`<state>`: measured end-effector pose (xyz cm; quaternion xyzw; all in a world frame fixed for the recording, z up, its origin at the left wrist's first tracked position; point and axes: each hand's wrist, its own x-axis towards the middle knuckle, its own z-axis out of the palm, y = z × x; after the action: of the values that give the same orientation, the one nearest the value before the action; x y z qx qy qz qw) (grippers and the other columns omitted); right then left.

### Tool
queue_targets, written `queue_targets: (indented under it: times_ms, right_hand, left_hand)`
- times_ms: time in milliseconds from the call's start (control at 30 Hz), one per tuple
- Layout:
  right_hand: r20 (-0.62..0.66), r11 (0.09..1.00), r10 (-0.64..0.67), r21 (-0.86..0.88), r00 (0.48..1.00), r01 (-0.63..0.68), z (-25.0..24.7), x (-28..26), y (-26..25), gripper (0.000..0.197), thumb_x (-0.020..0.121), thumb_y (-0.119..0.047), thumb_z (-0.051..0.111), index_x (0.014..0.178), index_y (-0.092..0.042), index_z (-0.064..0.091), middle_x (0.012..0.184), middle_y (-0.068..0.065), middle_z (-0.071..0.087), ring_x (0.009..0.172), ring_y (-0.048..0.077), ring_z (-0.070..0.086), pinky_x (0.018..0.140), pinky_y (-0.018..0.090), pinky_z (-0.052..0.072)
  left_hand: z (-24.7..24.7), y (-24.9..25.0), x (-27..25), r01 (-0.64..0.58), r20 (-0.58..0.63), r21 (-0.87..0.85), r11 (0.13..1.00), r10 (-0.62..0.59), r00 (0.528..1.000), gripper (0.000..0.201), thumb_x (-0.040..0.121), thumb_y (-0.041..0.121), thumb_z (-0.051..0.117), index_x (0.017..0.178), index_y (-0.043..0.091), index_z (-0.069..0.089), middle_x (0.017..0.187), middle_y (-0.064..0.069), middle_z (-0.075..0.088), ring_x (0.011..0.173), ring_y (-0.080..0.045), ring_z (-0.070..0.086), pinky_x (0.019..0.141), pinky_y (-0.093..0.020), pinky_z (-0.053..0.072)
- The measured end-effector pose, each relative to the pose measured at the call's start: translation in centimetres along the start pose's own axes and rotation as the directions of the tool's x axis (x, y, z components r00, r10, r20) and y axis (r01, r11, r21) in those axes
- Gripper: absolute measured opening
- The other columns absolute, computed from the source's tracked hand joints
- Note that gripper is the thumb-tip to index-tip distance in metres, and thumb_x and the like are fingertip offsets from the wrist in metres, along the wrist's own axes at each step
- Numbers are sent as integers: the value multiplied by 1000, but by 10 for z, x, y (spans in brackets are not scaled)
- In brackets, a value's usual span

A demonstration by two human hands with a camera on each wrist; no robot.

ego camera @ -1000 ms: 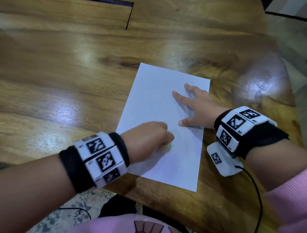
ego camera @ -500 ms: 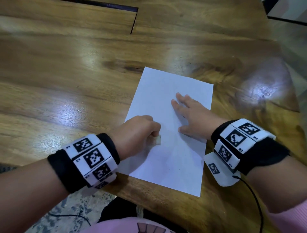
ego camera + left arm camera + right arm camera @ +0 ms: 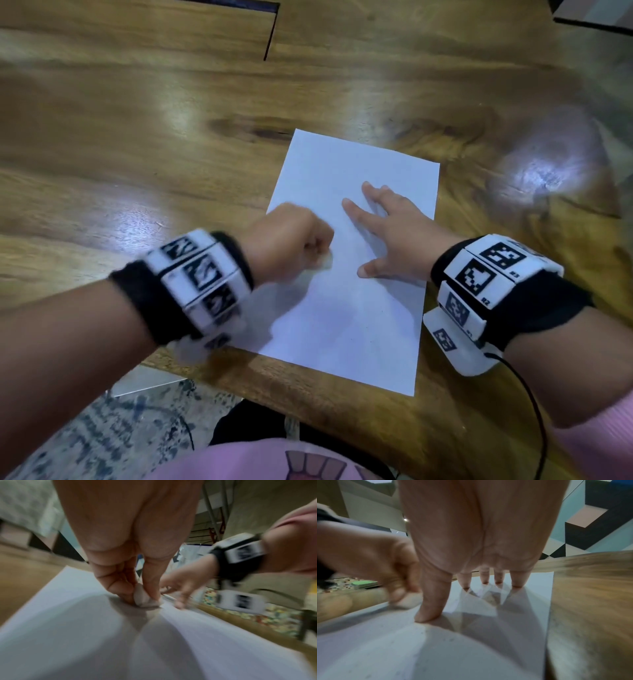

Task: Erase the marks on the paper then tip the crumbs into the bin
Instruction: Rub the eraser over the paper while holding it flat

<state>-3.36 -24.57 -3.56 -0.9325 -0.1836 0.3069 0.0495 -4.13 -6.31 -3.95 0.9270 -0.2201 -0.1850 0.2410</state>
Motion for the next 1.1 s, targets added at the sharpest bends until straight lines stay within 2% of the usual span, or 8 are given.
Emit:
queue_targets:
  times_ms: [100,300,467,667,767,900,1000,1100]
  right_hand:
    - [-1,1000,-12,-4,1000,12,1,1,0,90,83,-46,63,145,-47,-2,156,0,-22,145,22,-16,117,37,3]
    - [-6,1000,-14,13,1000,14,2,1,0,88,82,-45,65,144,-50,2,157,0,-20,145,23,-16,118,38,4]
    - [-13,999,-23,24,1000,24,1,1,0,88,82,-43,65,144,-50,3,157,0,-21,145,22,-17,117,37,1]
    - [-20,999,-7,43,1000,8,2,1,0,88,81,-43,67,144,-50,5,157,0,-19,145,22,-16,117,38,2]
    - [-26,999,-16,52,1000,17,2,2,1,88,81,-42,67,144,-50,6,157,0,-19,145,21,-16,117,37,1]
    - [-23,998,-13,55,1000,15,3,2,1,88,81,-43,66,144,-51,5,157,-2,-19,144,20,-16,117,37,2]
    - [-31,999,-19,49,999,20,2,3,1,87,80,-43,67,144,-50,8,157,1,-18,145,22,-15,117,38,2]
    - [-38,998,-14,59,999,16,2,3,1,85,79,-43,69,143,-51,14,158,1,-17,145,23,-14,117,39,4]
  left_hand:
    - [4,-2,-21,-21,131,-9,1000,22,991,17,73,21,71,61,14,61,50,10,46,51,-7,45,49,-8,28]
    - [-9,-4,17,99,-150,-32,995,-103,983,5,72,13,70,69,12,66,58,-1,56,61,-19,53,56,-26,36]
    - [1,-4,-12,5,204,-4,1000,-5,979,9,69,21,74,72,13,68,69,6,63,62,-6,54,62,-21,43]
    - [-12,1,29,52,-114,40,998,-47,992,3,73,10,67,75,11,65,63,3,50,61,-14,44,47,-7,25]
    - [0,0,6,-52,21,32,998,51,998,15,73,13,65,61,16,57,64,-2,56,61,-18,48,48,-7,30]
    - [10,-1,-24,-134,309,3,991,126,943,12,72,10,69,63,12,61,65,8,56,60,-5,50,54,-3,30]
    - [3,2,3,-99,131,64,993,90,987,19,73,14,69,60,21,56,66,4,53,63,-14,48,52,-15,27]
    - [-1,9,25,-38,-101,94,995,47,994,5,74,13,66,73,11,62,72,-1,51,68,-19,45,55,-21,23]
